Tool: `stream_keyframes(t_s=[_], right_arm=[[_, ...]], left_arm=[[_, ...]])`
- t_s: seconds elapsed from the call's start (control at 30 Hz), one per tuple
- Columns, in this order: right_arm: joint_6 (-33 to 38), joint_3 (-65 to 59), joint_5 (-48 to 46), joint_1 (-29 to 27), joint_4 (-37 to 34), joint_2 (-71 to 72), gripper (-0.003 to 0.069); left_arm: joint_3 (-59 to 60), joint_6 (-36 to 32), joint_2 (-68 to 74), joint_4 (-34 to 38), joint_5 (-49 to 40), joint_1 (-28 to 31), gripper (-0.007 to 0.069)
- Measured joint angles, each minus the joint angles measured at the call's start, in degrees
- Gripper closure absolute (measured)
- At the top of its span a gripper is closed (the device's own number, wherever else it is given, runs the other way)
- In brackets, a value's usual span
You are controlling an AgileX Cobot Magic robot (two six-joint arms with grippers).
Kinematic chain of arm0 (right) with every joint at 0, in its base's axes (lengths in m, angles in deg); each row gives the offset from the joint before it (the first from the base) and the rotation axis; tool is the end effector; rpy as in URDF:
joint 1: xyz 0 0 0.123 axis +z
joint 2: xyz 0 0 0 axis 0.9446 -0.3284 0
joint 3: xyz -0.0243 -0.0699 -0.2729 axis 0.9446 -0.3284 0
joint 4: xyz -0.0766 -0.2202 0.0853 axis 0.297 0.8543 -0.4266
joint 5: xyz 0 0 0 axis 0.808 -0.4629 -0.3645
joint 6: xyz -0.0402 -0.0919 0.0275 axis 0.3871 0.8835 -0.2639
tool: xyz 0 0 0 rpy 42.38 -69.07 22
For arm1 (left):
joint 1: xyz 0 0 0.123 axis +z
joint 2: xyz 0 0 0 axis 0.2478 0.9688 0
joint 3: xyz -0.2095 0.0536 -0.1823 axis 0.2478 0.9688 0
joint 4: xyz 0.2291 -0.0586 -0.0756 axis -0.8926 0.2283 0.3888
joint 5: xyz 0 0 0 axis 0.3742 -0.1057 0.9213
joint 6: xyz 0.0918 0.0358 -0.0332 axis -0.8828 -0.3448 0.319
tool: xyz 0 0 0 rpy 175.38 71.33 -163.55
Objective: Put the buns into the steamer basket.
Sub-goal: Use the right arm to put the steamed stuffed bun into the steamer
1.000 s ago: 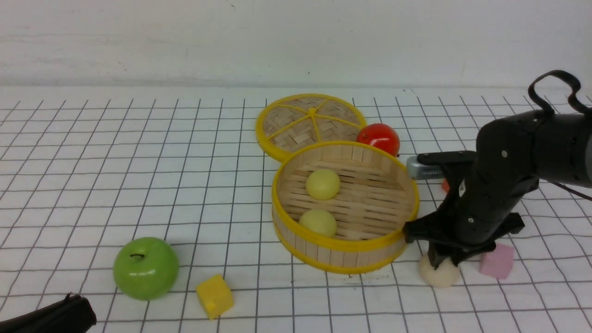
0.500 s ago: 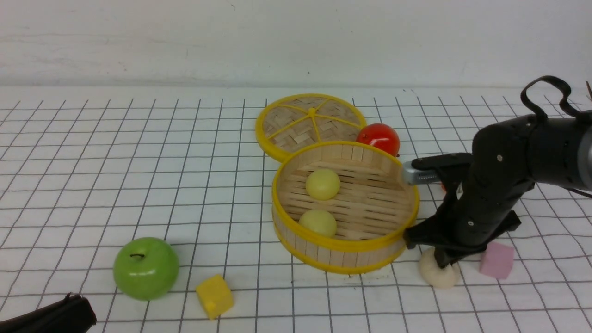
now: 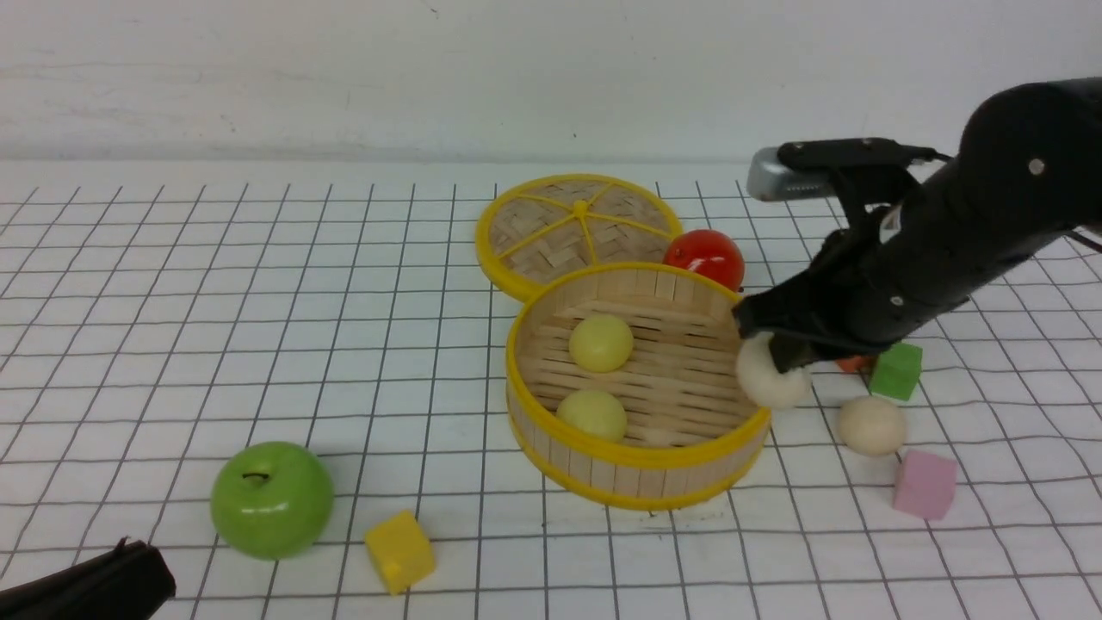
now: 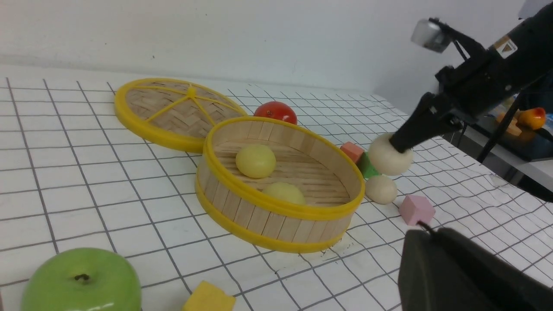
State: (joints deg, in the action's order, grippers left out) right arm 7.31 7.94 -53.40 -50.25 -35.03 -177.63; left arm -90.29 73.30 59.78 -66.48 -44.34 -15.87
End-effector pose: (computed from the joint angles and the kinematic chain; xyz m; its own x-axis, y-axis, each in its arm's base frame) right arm 0.3354 0.1406 0.2700 -0.8393 -0.1535 -0.5216 -0.2913 0.9370 0.1928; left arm 0.0648 -0.0465 0.2688 -0.2069 -0.2343 -0.9499 0.5270 0.7913 -0.3100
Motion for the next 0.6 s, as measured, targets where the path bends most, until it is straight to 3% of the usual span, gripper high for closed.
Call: stream_keyframes(t_s=[0.13,0.3,0.5,0.6], right_arm=[[3.3,1.3,5.1,0.0,-5.0,-4.4,0.0647],[4.5,2.8,8.1,0.0,-7.0,-12.3,0.0576],[4.5,3.0,9.0,0.0,-8.5,-13.9,0.0304],[4.5,3.0,8.2,0.0,-8.2,-11.3,0.0213]], left_arm=[[0.0,0.0,0.0,0.0,0.2,0.0,0.0627],[0.0,0.0,0.0,0.0,0.2,0.0,0.0621],[0.0,0.0,0.0,0.0,0.2,0.0,0.0614],[0.0,0.0,0.0,0.0,0.2,0.0,0.0613]])
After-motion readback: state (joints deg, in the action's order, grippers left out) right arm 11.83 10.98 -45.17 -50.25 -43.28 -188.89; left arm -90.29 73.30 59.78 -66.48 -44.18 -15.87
